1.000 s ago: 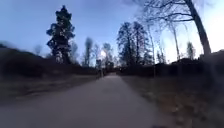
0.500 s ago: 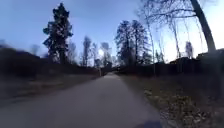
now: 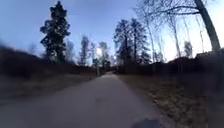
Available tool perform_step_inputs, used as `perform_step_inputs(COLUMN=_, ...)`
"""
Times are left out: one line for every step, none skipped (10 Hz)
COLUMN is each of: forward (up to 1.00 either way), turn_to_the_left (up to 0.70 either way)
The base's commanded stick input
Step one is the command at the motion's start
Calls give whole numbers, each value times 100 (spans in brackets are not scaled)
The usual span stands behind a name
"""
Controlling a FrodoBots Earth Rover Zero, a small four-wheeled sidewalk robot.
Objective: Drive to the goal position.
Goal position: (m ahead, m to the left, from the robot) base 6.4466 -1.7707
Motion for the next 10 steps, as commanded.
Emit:
perform_step_inputs(forward=100, turn_to_the_left=0)
perform_step_inputs(forward=100, turn_to_the_left=0)
perform_step_inputs(forward=100, turn_to_the_left=0)
perform_step_inputs(forward=100, turn_to_the_left=0)
perform_step_inputs(forward=100, turn_to_the_left=0)
perform_step_inputs(forward=100, turn_to_the_left=0)
perform_step_inputs(forward=100, turn_to_the_left=0)
perform_step_inputs(forward=100, turn_to_the_left=0)
perform_step_inputs(forward=100, turn_to_the_left=0)
perform_step_inputs(forward=100, turn_to_the_left=0)
